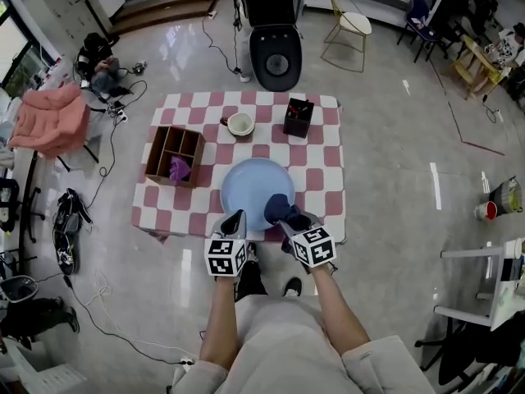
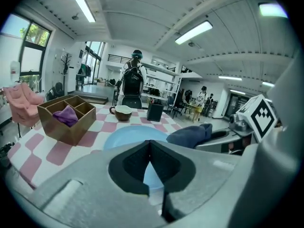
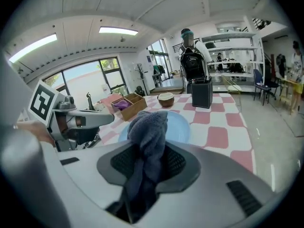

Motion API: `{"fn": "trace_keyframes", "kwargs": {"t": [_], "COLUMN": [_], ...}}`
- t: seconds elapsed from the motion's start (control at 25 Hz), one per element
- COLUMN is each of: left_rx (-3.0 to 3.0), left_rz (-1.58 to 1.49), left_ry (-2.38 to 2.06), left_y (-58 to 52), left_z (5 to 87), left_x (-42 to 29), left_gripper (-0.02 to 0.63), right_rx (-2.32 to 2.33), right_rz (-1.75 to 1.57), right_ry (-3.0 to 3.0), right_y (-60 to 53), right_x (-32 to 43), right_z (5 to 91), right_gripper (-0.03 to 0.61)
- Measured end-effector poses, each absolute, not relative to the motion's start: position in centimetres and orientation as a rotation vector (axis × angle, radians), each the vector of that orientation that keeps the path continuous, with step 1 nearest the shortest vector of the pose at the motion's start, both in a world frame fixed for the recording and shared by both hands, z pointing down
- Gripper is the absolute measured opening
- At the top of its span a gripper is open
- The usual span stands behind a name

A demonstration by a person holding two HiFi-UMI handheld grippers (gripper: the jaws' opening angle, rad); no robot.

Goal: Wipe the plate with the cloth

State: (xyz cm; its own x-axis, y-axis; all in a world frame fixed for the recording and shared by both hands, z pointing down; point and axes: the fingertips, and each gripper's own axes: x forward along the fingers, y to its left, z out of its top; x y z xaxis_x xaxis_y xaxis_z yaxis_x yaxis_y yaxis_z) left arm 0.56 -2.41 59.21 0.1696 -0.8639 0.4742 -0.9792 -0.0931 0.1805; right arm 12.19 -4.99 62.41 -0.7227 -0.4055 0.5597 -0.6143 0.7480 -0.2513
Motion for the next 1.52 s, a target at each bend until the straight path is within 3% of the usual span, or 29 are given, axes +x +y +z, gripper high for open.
{"fn": "trace_keyframes", "kwargs": {"t": [0.8, 1.52], "left_rx": [1.836, 1.801], "left_rz": [0.323, 0.306], "left_ry": [-1.918, -1.980], "left_y": [5.9, 8.6], "left_z": [59.5, 58.9], "left_x": [5.8, 5.1], "left_gripper": [0.011, 0.011], "right_rx": [0.694, 0.652], "right_rz": [0.580, 0.603], "right_ry": [-2.558, -2.578], "right_y": [2.1, 4.8], "right_x": [19.4, 18.8], "right_z": [62.2, 62.5], "right_gripper": [0.118, 0.118]}}
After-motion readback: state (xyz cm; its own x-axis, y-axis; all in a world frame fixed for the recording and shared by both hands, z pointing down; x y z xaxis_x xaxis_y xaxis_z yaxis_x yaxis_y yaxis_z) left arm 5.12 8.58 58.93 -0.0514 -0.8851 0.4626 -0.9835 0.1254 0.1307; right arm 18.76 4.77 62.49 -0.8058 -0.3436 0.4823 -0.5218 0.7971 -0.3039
